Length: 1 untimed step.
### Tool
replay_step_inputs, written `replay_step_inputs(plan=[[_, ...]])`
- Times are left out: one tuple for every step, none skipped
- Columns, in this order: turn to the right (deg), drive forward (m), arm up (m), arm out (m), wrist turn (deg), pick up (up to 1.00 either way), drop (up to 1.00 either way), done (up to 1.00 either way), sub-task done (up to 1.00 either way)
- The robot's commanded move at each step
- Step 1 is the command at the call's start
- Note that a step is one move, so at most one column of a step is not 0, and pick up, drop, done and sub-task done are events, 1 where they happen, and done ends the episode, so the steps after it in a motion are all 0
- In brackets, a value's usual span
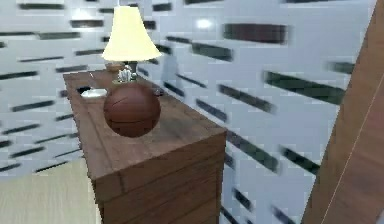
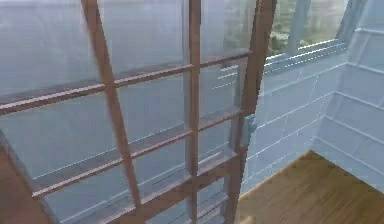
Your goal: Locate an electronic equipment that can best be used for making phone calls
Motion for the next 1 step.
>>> replay_step_inputs(plan=[[-45.0, 0.00, 0.00, 0.00, 0.0, 0.00, 0.00, 0.00, 0.00]])
